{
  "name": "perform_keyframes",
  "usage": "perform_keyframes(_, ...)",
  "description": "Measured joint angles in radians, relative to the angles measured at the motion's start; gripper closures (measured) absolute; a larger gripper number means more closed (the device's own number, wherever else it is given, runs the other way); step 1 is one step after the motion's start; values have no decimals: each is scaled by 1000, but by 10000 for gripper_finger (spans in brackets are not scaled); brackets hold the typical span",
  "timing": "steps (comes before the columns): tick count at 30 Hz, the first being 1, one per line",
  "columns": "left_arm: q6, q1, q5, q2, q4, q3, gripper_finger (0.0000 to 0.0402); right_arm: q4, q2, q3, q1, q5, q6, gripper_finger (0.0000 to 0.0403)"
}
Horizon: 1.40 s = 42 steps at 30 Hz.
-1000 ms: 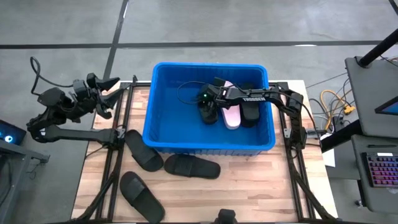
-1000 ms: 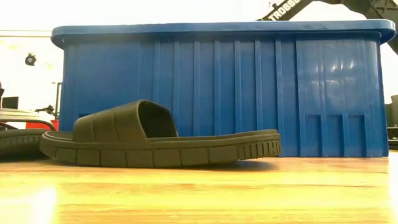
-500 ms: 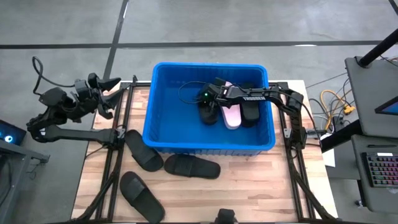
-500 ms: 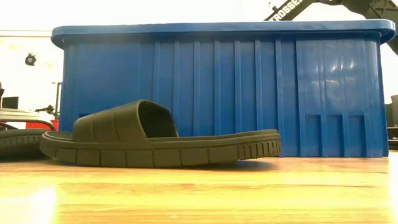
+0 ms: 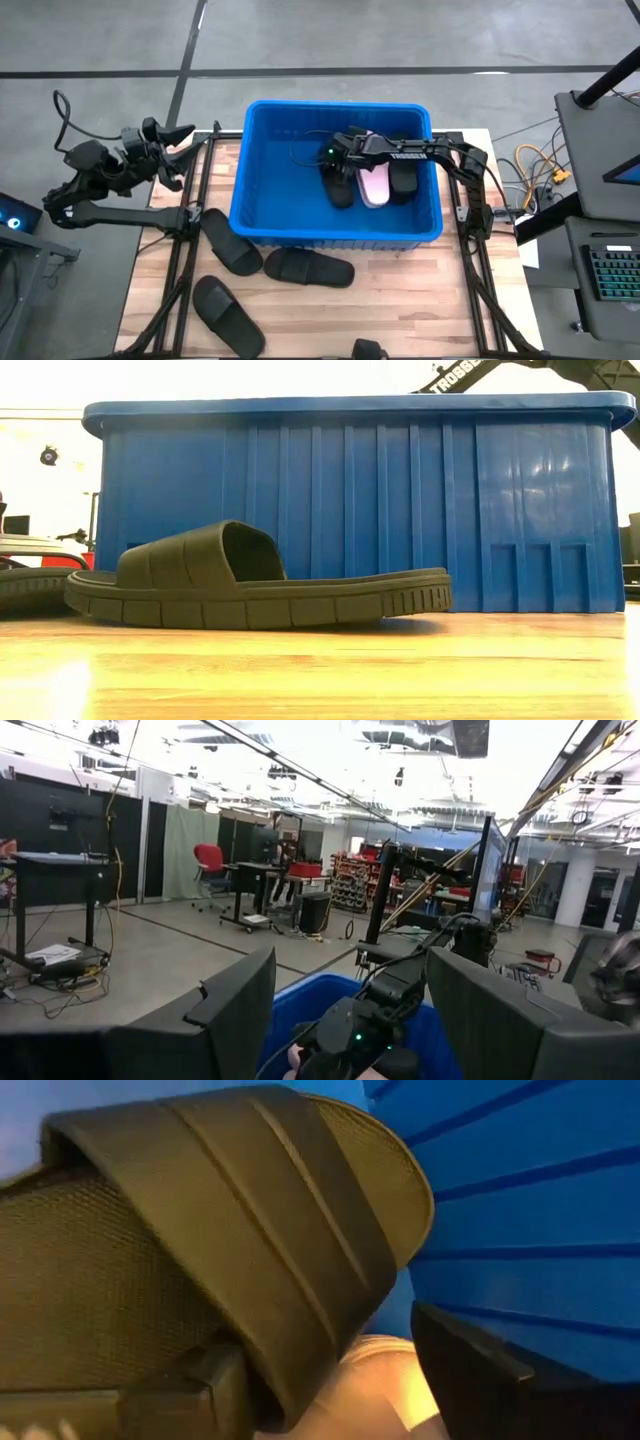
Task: Pick and place slides into bin
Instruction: Put the black slide into the blue container
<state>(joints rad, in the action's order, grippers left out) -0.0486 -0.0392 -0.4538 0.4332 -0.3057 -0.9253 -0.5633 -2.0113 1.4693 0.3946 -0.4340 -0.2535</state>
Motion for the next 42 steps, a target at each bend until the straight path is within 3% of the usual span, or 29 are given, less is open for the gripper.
perform_keyframes(12,0,0,0,-2,0,0,158,-156,0,115,-1,124,54,115)
perform_keyframes(17,2,0,0,-4,-3,0,158,-242,0,140,-1,127,82,106)
perform_keyframes(28,2,0,3,-5,-21,0,158,-326,0,262,-3,154,400,129)
perform_keyframes(35,2,0,3,-5,-28,0,158,-344,13,383,-33,154,453,148)
perform_keyframes(42,2,0,3,-5,-28,0,158,-521,18,541,-81,157,493,157)
